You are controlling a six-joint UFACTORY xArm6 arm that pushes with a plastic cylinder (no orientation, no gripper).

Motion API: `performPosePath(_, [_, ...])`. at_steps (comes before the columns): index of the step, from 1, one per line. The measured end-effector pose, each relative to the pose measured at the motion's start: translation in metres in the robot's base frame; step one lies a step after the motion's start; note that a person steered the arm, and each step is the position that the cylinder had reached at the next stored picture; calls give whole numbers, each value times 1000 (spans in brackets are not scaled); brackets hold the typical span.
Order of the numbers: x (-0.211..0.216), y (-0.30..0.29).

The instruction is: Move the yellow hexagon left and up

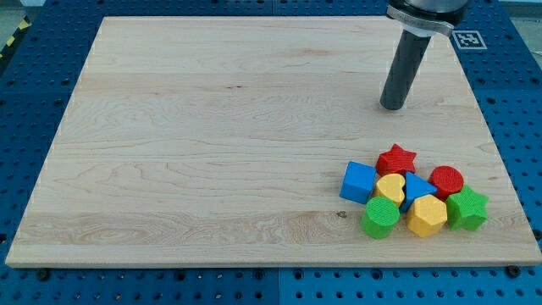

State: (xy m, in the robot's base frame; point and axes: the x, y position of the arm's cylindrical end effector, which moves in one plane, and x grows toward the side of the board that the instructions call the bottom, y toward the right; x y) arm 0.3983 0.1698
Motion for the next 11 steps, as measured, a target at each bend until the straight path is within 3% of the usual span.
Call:
performPosePath(2, [2,19])
performPosePath(6, [158,145])
performPosePath(8, [206,144])
performPosePath(10, [217,61])
performPosePath(11, [217,60])
